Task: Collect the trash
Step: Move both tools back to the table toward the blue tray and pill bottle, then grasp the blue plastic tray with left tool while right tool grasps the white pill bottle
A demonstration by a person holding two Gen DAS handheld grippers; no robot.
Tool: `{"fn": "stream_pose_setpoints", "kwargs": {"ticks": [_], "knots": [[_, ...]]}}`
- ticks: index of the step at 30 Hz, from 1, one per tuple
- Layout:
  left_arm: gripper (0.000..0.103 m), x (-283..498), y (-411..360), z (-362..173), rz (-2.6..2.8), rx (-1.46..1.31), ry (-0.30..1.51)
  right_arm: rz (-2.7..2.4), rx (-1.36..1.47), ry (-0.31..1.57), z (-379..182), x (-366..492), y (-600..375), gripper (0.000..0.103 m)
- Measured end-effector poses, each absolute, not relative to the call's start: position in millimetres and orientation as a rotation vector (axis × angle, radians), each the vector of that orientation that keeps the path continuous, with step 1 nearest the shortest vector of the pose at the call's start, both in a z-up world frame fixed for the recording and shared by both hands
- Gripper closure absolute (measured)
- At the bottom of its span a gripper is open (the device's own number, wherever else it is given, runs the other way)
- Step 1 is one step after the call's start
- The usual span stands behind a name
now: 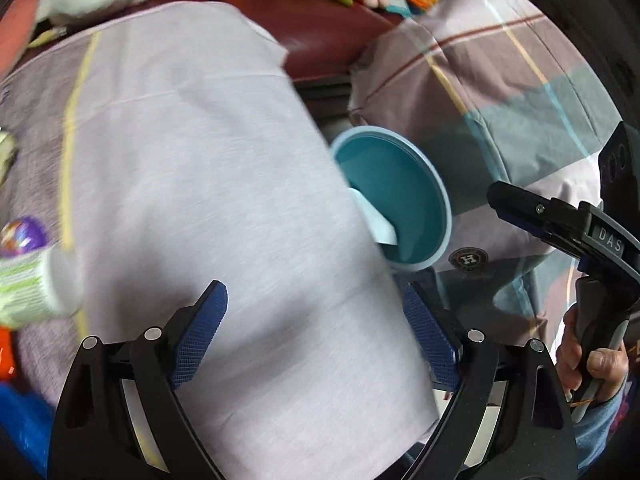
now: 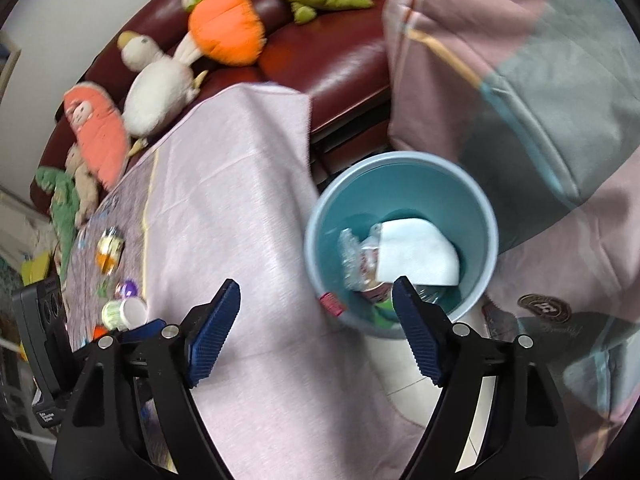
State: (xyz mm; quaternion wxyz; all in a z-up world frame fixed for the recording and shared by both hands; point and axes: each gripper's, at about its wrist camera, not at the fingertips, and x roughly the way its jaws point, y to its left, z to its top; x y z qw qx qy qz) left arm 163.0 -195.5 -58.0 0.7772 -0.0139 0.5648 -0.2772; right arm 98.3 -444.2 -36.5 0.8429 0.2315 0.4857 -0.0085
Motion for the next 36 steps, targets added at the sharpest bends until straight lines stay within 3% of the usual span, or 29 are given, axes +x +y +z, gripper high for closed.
{"fn": "stream_pose_setpoints", "kwargs": {"ticks": [21, 36], "knots": [[0.013, 68.3, 9.4, -25.2, -0.325, -0.108, 1.078, 0.221, 0.186, 1.096, -1.6, 75.5, -244.7, 0.028], [0.013, 40.0, 103.5, -86.7, -0.12, -0.256, 1.159, 0.283, 0.111, 1.155, -23.0, 59.1, -194.4, 0.028]]}}
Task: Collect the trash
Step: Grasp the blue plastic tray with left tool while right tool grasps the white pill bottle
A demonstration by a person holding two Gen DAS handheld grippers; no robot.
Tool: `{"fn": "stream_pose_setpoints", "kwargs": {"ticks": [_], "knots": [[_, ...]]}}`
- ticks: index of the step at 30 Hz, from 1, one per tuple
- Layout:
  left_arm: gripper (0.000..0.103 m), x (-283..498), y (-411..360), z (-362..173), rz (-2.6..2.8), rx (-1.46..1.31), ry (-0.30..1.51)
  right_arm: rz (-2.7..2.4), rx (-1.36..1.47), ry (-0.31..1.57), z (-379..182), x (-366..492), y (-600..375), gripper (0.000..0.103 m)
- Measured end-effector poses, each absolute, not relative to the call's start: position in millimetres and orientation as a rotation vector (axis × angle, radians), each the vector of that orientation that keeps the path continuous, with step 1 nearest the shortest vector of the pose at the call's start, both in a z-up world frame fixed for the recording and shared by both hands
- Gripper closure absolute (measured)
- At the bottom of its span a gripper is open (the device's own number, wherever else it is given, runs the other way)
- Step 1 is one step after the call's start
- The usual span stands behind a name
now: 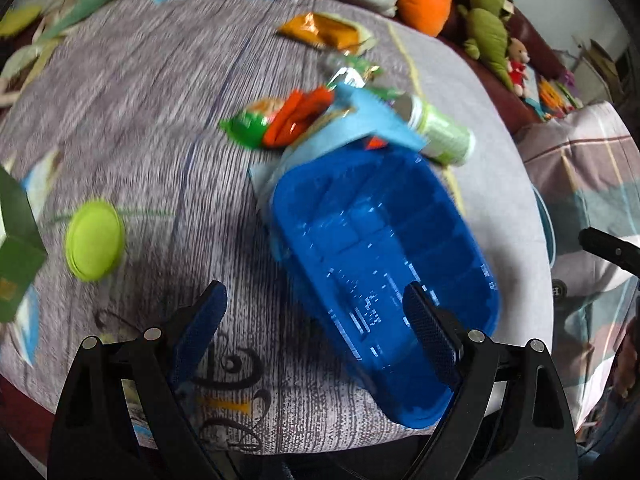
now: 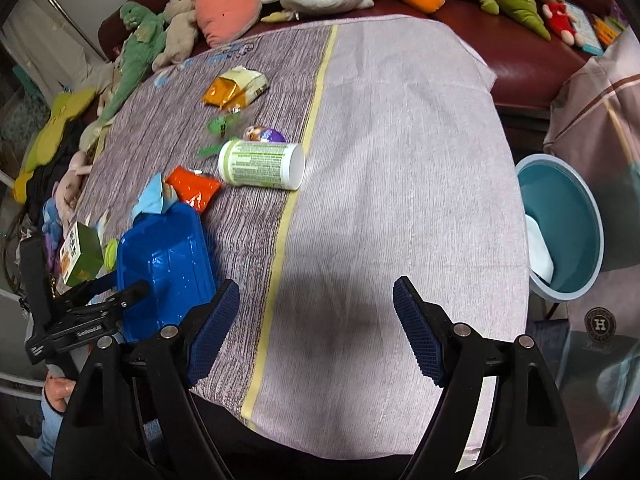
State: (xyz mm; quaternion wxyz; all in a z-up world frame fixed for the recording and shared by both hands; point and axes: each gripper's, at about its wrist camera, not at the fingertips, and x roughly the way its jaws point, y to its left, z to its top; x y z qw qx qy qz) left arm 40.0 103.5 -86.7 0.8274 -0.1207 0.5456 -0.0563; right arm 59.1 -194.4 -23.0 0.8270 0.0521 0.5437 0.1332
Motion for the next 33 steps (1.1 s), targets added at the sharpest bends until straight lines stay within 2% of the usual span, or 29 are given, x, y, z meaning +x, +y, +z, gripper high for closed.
{"fn": "stream_pose_setpoints", "kwargs": {"ticks": [4, 5, 6, 7, 8, 9, 17, 23, 33], "knots": [[0.014, 37.9, 94.7, -94.1, -0.144, -0.262, 1.17, 0.277, 0.12, 1.151, -23.8, 57.7, -199.4, 0.028], [0.029, 37.0, 92.1, -94.3, -0.148, -0.25, 1.163, 0.277, 0.123, 1.151, -24.2, 57.3, -200.7, 0.028], [0.06, 36.1, 88.1, -94.9, -0.15, -0.23, 1.162, 0.276, 0.124, 1.151, -24.4, 57.4, -201.4, 0.028], [0.07, 35.8, 84.8, -96.6, -0.146, -0.216, 1.17, 0.275, 0.125, 1.151, -24.9, 57.4, -202.5, 0.028], [0.087, 35.7, 81.9, -97.8, -0.154, -0.211, 1.175, 0.274, 0.129, 1.15, -25.7, 57.4, -203.8, 0.028], [0.094, 33.6, 78.8, -98.5, -0.157, -0.208, 1.173, 0.274, 0.13, 1.15, -25.9, 57.7, -204.6, 0.028], [0.095, 31.4, 62.4, -49.8, -0.24, -0.168, 1.045, 0.263, 0.14, 1.142, -29.2, 62.8, -212.4, 0.028], [0.095, 63.6, 89.3, -16.3, -0.169, -0.212, 0.949, 0.258, 0.116, 1.138, -27.6, 72.5, -211.4, 0.028], [0.095, 118.0, 146.7, -16.5, -0.068, -0.281, 0.945, 0.346, -0.149, 1.157, -27.5, 127.2, -140.8, 0.028]]}}
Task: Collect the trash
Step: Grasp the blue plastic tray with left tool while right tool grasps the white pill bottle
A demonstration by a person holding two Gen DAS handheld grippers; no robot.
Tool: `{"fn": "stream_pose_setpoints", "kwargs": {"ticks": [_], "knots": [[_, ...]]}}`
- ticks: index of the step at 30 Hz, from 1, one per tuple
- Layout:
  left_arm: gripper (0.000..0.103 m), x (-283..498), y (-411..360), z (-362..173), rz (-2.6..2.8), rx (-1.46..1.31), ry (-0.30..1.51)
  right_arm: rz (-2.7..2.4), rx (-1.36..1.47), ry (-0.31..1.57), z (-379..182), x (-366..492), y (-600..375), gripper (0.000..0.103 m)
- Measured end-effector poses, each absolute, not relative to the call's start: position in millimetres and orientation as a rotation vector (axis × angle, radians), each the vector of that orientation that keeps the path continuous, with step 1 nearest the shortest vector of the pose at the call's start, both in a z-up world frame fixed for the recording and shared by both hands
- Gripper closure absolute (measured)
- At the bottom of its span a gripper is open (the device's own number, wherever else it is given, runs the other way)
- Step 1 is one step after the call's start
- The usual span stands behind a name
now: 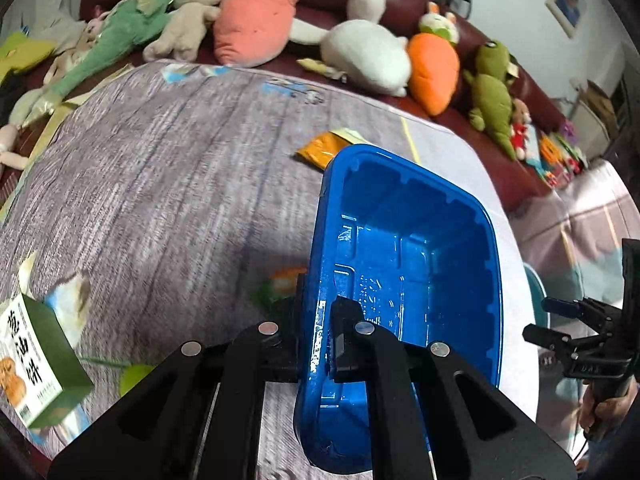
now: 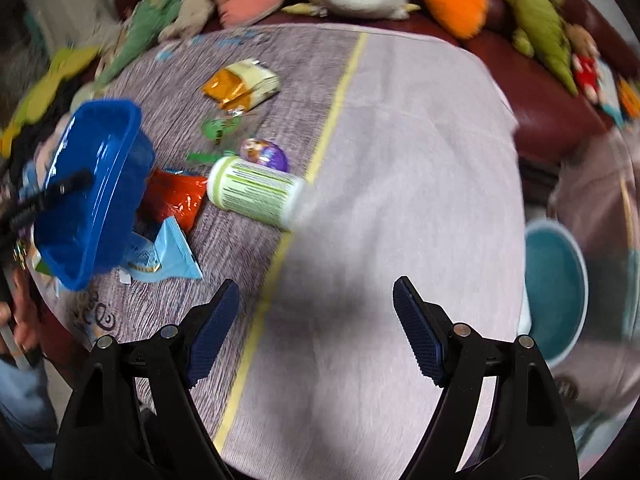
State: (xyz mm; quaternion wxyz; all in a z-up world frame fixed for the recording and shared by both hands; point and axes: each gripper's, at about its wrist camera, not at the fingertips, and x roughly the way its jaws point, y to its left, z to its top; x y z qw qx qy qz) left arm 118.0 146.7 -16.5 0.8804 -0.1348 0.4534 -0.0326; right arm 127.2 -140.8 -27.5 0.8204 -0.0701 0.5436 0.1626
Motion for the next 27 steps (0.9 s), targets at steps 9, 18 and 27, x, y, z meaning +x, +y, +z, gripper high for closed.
{"fn": "stream_pose_setpoints", "kwargs": {"ticks": [9, 18, 27], "knots": [[0.095, 152.6, 198.8, -32.4, -0.013, -0.366, 0.96, 0.518, -0.466, 1.144, -53.0, 173.1, -50.6, 0.028], [0.095, 163.1, 210.6, -50.3, -0.006, -0.394, 0.994, 0.593, -0.578, 1.198, -95.1, 196.5, -30.7, 0.028], [0.095, 170.4, 183.6, -46.2, -0.043, -0.356, 0.999, 0.615, -0.499, 1.215, -97.4, 183.7, -46.9, 0.033]]}}
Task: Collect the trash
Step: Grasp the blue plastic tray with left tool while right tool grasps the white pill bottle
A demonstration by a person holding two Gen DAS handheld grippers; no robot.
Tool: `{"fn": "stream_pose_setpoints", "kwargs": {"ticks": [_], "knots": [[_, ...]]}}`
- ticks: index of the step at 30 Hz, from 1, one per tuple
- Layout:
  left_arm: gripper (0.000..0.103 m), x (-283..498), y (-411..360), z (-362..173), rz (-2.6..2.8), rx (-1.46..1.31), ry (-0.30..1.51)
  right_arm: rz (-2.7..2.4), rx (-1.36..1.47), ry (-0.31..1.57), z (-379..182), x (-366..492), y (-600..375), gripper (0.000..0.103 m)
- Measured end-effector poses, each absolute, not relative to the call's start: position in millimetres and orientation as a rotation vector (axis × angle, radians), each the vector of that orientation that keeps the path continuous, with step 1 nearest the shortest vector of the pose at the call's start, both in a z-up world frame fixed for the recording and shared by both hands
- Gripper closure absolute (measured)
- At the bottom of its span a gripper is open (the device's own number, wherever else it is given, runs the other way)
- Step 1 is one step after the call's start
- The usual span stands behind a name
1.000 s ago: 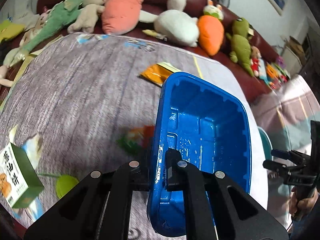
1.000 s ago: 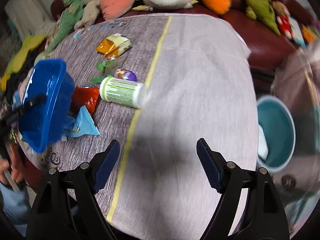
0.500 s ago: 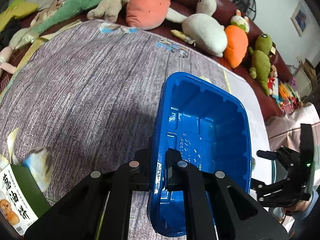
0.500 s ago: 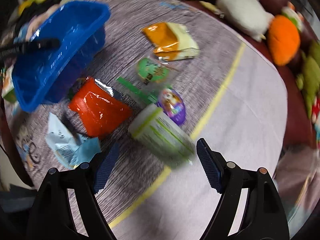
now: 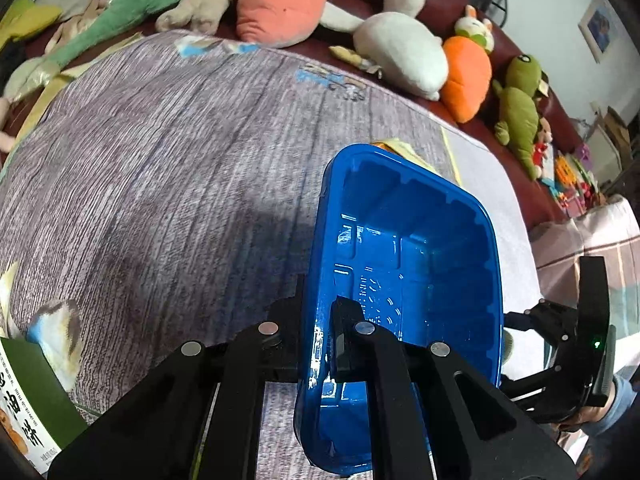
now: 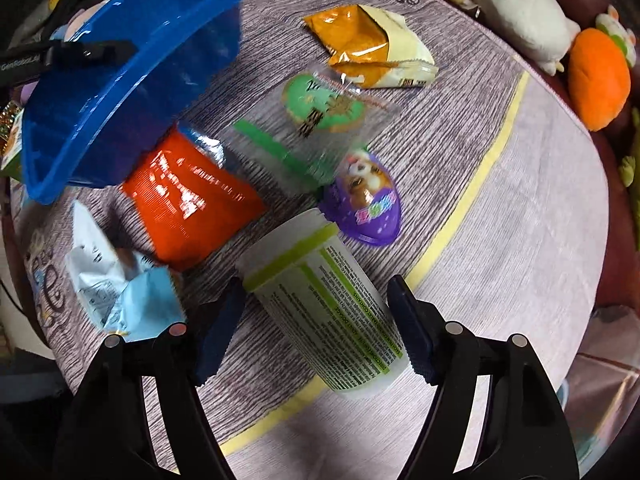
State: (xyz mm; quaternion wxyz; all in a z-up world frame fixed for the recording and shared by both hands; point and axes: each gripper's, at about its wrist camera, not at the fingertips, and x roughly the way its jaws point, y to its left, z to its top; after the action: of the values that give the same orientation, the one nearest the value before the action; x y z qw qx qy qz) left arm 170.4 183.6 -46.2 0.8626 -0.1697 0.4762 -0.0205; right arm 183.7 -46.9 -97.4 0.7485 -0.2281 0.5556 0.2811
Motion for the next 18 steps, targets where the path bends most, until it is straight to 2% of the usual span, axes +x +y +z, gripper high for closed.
{"fn": "stream_pose_setpoints", "kwargs": {"ticks": [9, 11, 13, 18], "knots": [[0.095, 162.5, 183.6, -43.6, 0.006, -0.354, 1.003, 0.601, -0.473, 1.201, -97.3, 176.4, -57.2, 0.033], [0.095, 160.5, 185.1, -43.2, 0.015, -0.359, 1.005, 0.577, -0.451, 1.206, -95.6, 170.7, -65.0, 0.037], [0.095, 158.5, 183.2, -42.2, 0.015, -0.359, 1.005, 0.551, -0.353, 1.221, -89.9, 172.0, -79.8, 0.042], [0.095, 158.8, 161.3, -39.1, -0.021, -0.332, 1.012, 0.506, -0.134, 1.224, -76.9, 176.0, -120.6, 0.044]]}}
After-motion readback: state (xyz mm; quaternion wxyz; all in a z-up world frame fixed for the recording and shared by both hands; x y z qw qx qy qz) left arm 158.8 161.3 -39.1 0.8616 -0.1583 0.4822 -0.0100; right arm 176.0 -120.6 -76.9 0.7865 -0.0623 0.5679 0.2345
